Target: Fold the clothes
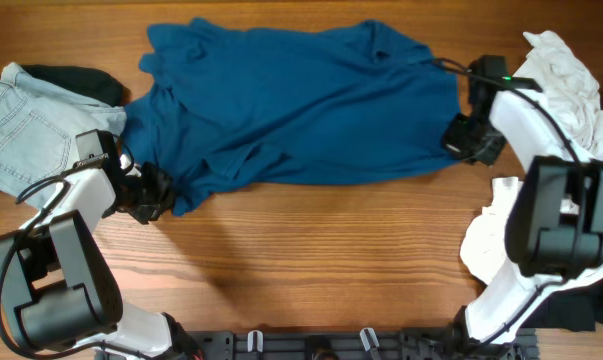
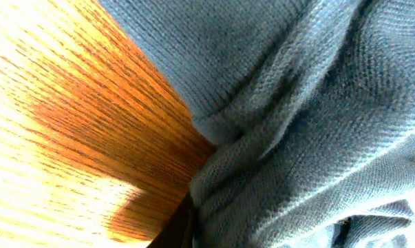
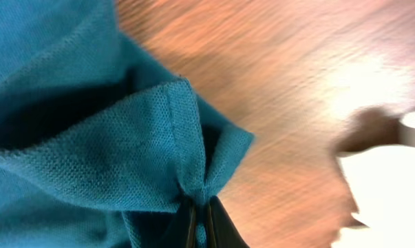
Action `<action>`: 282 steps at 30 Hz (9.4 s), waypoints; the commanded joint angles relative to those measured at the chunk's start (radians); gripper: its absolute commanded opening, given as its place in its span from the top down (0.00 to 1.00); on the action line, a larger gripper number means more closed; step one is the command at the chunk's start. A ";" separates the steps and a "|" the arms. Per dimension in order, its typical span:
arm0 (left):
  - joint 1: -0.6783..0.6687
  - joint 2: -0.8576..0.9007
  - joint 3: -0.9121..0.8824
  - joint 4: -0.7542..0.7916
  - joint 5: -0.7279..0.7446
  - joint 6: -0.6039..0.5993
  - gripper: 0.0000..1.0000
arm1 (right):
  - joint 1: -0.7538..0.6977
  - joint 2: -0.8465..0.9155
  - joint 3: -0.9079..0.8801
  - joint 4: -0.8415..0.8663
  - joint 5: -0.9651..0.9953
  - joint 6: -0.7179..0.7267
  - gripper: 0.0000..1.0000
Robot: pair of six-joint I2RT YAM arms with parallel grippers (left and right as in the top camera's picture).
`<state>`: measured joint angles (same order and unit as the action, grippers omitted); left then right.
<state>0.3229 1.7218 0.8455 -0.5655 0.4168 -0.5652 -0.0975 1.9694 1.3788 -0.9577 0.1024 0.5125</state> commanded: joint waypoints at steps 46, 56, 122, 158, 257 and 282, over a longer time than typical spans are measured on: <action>-0.389 -0.028 -0.024 0.102 -0.373 0.117 0.61 | -0.072 -0.043 0.014 -0.205 0.036 -0.198 0.95; -0.387 -0.022 -0.023 0.178 -0.389 0.196 0.48 | -0.072 -0.043 0.014 -0.206 0.036 -0.198 0.95; -0.394 -0.207 0.050 -0.250 -0.291 0.196 0.96 | -0.074 -0.043 0.014 -0.204 0.010 -0.199 0.96; -0.200 -0.041 0.830 0.128 -0.098 0.293 0.96 | -0.132 -0.181 0.468 0.415 -0.454 -0.257 0.96; -0.087 -0.053 -0.025 -0.422 -0.474 0.138 0.87 | -0.164 -0.217 -0.412 0.010 0.108 -0.066 0.94; -0.239 -0.017 0.294 -0.320 -0.005 0.331 0.96 | -0.119 -0.378 -0.281 0.054 -0.260 -0.315 0.68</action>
<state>0.0757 1.7672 1.0912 -0.8810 0.3492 -0.3237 -0.2218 1.5776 1.1084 -0.9016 -0.1421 0.2104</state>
